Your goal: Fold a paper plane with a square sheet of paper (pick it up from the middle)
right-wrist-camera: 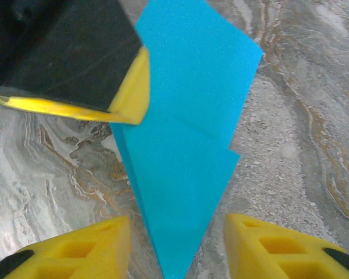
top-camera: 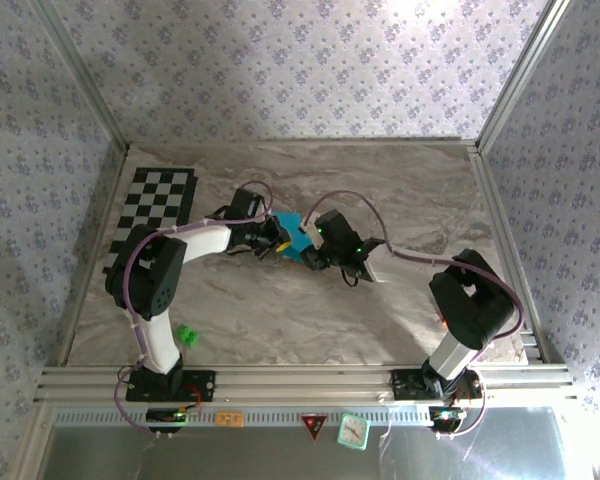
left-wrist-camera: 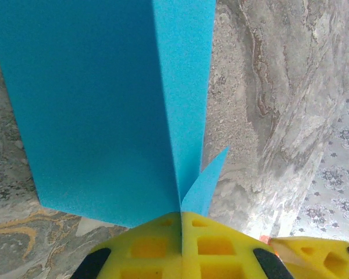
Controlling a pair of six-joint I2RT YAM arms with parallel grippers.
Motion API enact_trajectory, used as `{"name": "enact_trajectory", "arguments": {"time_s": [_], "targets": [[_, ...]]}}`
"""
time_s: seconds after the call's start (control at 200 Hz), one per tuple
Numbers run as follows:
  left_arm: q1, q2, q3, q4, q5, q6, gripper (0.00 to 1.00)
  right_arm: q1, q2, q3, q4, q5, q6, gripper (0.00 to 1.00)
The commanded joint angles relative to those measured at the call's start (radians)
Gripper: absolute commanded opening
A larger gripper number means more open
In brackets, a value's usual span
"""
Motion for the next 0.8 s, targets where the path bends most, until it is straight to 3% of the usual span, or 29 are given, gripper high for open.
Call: {"name": "enact_trajectory", "arguments": {"time_s": [0.0,0.235,0.795], "targets": [[-0.007,-0.01,0.037,-0.043,-0.011,-0.014,0.06,0.016,0.036,-0.002,0.037,-0.013,-0.065,0.41],[-0.011,-0.008,0.045,-0.048,-0.011,-0.022,0.06,0.025,0.113,0.036,0.032,-0.042,-0.004,0.38],[-0.017,0.001,0.046,-0.049,0.002,-0.031,0.06,0.025,0.167,0.058,0.048,0.05,0.065,0.34]]}}
